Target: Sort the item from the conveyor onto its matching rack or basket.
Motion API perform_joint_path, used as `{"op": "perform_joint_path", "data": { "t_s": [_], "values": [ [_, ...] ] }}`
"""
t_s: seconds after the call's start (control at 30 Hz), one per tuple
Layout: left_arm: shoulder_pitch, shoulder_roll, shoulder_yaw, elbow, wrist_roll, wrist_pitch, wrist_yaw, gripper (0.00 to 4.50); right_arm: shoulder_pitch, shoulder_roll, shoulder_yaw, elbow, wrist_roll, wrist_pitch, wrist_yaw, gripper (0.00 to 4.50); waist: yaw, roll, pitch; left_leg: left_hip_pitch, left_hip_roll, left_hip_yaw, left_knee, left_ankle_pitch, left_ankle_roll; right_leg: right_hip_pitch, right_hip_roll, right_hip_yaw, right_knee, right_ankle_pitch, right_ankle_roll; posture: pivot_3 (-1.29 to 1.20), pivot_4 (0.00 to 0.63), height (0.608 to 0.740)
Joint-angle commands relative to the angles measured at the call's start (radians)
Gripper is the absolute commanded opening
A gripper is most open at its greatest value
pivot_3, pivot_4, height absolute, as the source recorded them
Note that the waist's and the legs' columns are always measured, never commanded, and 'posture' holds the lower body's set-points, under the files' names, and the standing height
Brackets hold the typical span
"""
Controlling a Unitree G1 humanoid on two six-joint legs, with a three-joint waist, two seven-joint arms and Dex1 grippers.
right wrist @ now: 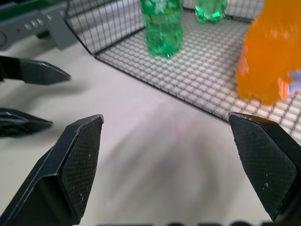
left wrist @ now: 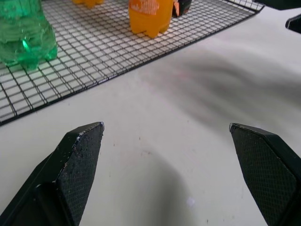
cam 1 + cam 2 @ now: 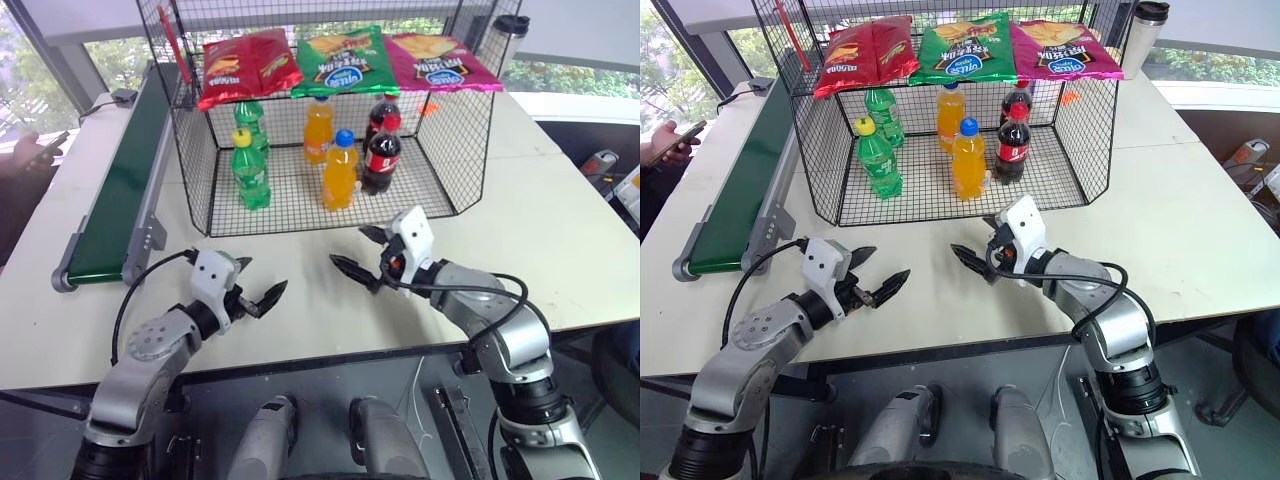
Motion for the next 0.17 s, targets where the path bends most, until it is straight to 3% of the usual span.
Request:
{"op": "perform_joint_path", "data": {
  "t_s": [0.03,0.17],
  "values": [
    [-0.003,0.007,0.023,-0.038,-0.011,-0.01,-0.001,4.5,0.006,-0.01,0.001,0.0,-0.004,-0.026,0.009,4.37,0.0,0.0,0.0,0.0,0.0,0.0,0.0,0.0,0.0,0.0,0.0,0.0,0.0,0.0,0.0,0.0,0.15,0.739],
    [-0.011,0.003,0.022,-0.029,-0.012,-0.017,-0.006,4.5,0.019,-0.019,0.002,0.003,-0.005,-0.029,0.023,4.37,-0.001,0.0,0.0,0.0,0.0,0.0,0.0,0.0,0.0,0.0,0.0,0.0,0.0,0.0,0.0,0.0,0.15,0.739]
  ]
}}
